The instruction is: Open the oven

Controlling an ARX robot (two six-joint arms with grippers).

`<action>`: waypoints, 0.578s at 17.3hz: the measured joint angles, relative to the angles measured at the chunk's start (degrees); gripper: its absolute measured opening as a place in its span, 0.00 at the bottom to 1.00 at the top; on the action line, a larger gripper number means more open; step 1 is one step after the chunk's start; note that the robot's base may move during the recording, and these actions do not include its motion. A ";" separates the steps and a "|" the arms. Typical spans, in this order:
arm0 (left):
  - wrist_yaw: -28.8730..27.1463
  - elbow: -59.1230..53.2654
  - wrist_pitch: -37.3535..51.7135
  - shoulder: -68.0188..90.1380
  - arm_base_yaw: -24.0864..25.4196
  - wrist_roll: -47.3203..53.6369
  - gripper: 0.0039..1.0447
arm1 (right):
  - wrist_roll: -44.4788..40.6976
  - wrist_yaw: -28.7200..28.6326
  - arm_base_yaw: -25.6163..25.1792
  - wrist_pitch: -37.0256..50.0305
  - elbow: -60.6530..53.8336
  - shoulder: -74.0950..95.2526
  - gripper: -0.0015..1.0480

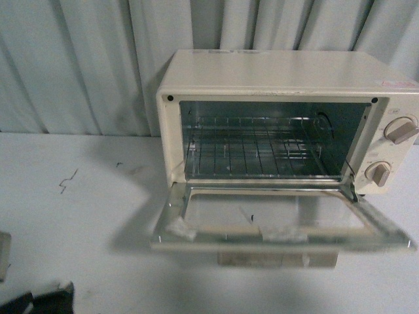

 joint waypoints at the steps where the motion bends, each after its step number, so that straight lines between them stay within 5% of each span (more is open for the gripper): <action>1: 7.34 -6.64 0.31 -13.49 5.92 19.34 0.18 | -0.02 -0.04 0.00 -0.04 0.00 0.02 0.94; 3: 10.58 -8.50 0.24 -22.82 9.60 22.25 0.01 | -0.02 -0.09 0.00 -0.04 0.00 0.02 0.94; 7: 16.20 -8.85 -1.33 -44.33 14.93 23.74 0.01 | -0.02 -0.07 0.00 -0.07 0.00 0.02 0.94; 10: 18.97 -8.85 -15.82 -60.41 18.21 23.76 0.01 | -0.02 -0.07 0.00 -0.07 0.00 0.02 0.94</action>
